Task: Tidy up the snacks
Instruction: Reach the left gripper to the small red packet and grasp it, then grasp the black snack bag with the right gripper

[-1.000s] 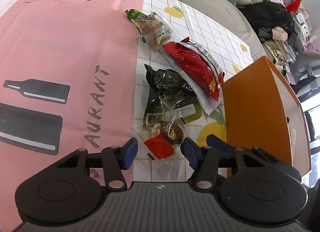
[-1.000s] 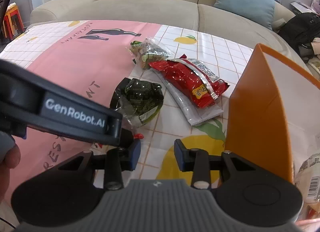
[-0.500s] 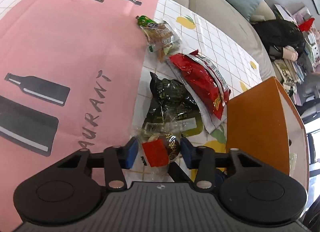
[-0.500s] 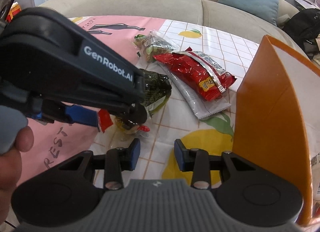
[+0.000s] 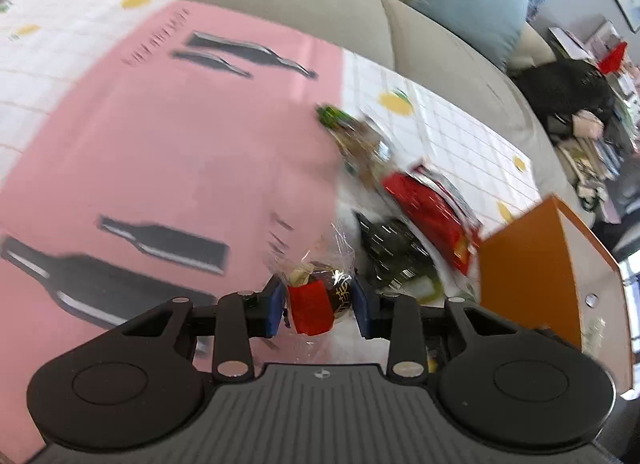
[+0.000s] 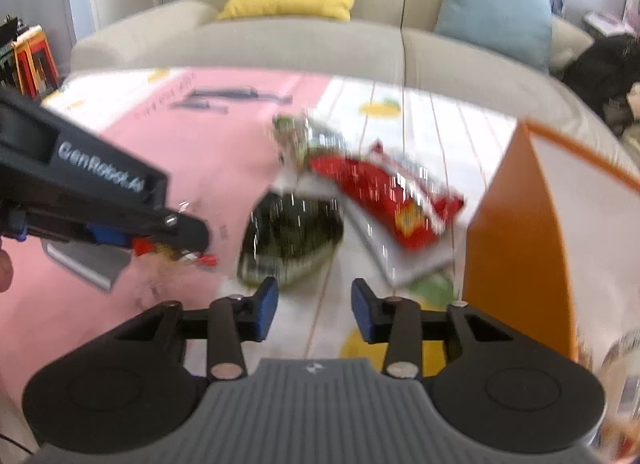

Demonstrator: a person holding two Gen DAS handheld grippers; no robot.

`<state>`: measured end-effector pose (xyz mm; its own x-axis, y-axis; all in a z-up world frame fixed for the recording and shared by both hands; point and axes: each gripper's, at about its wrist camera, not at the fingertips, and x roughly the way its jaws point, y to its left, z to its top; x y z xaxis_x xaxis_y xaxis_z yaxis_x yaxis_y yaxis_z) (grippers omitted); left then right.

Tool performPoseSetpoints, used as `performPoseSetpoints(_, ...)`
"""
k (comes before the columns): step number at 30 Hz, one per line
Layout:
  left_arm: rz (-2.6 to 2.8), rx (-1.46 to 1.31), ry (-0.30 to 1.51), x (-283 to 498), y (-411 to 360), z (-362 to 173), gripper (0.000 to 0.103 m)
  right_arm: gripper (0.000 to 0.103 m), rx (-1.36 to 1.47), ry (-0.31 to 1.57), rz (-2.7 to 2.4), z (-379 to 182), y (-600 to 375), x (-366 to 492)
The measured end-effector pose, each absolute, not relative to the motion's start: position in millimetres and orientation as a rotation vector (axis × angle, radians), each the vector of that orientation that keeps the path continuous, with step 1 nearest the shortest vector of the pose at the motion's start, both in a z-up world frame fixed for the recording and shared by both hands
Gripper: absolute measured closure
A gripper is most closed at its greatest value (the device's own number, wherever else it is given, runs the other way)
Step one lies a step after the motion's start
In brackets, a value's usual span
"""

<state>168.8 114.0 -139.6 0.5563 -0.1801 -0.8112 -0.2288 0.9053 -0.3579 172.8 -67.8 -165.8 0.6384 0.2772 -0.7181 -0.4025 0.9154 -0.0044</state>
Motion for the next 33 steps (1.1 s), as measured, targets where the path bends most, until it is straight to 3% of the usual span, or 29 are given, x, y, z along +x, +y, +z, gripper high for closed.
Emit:
performPoseSetpoints(5,0.090,-0.468,0.991,175.5,135.9,-141.6,0.064,0.060,-0.196,0.716,0.424,-154.6,-45.3,187.8)
performPoseSetpoints(7,0.094,-0.468,0.990,176.2,139.0,-142.8,0.064,0.057,-0.204,0.712,0.431,-156.3,-35.3,197.8)
performPoseSetpoints(9,0.093,-0.471,0.991,176.5,140.1,-144.9,0.064,0.043,-0.217,0.731,0.428,-160.0,-25.3,208.5)
performPoseSetpoints(14,0.088,-0.479,1.006,176.4,140.4,-151.5,0.064,0.043,-0.257,0.772,0.411,-177.0,-11.0,222.6)
performPoseSetpoints(17,0.082,-0.479,1.015,175.4,140.1,-154.8,0.064,0.044,-0.277,0.804,0.392,-187.1,-8.8,230.2)
performPoseSetpoints(21,0.083,-0.482,1.027,174.6,139.6,-157.9,0.064,0.066,-0.260,0.831,0.352,-195.8,-15.9,235.0)
performPoseSetpoints(33,0.074,-0.465,1.020,157.5,127.4,-141.5,0.064,0.068,-0.202,0.838,0.407,-168.5,-33.6,209.7)
